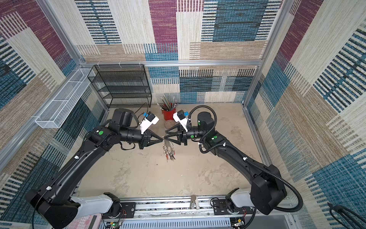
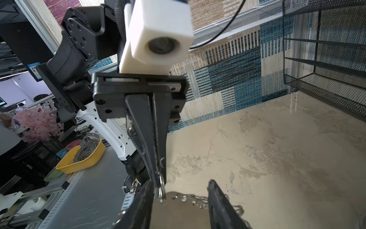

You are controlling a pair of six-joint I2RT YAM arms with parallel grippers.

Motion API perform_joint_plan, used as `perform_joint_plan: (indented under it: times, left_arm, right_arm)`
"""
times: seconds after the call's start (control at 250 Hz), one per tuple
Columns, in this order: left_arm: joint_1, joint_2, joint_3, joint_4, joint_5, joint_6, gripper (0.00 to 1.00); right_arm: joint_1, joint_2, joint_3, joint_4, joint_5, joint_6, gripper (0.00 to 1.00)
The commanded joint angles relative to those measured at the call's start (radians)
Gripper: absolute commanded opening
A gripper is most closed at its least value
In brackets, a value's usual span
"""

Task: Put the keys on the keyring

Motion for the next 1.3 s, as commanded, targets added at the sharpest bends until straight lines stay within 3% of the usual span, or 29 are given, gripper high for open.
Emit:
perform_joint_plan:
  times: [0.0,0.2,0.396,0.508,0.652,0.852,1.028,1.112,1.296]
  left_arm:
    - [-0.005,0.011,0.016,-0.022,0.008,0.047,0.00]
    - [-0.008,0.013,0.015,-0.010,0.000,0.044,0.00]
    - [-0.008,0.010,0.010,-0.005,-0.011,0.046,0.00]
    - [-0.008,0.011,0.009,-0.001,-0.010,0.044,0.00]
    - [-0.008,0.017,0.005,0.000,-0.021,0.046,0.00]
    - [-0.007,-0.003,-0.034,0.054,-0.046,-0.013,0.00]
    - [0.007,-0.100,-0.175,0.198,-0.074,-0.137,0.17]
    - [0.030,-0.155,-0.264,0.277,-0.084,-0.199,0.21]
    - [0.080,-0.250,-0.443,0.528,-0.014,-0.379,0.31]
  right_arm:
    - [0.003,0.010,0.006,-0.013,-0.005,-0.021,0.42]
    - [0.006,0.018,0.006,-0.027,-0.008,-0.032,0.27]
    - [0.012,0.020,0.011,-0.064,-0.007,-0.058,0.27]
    - [0.018,0.031,0.016,-0.077,-0.010,-0.068,0.22]
    - [0.021,0.038,0.021,-0.074,-0.022,-0.066,0.00]
    - [0.020,0.017,-0.023,0.025,-0.004,-0.015,0.00]
    - [0.018,0.009,-0.057,0.150,-0.025,0.065,0.00]
    - [0.018,0.000,-0.072,0.207,-0.036,0.106,0.00]
    - [0.018,-0.015,-0.113,0.330,-0.055,0.194,0.00]
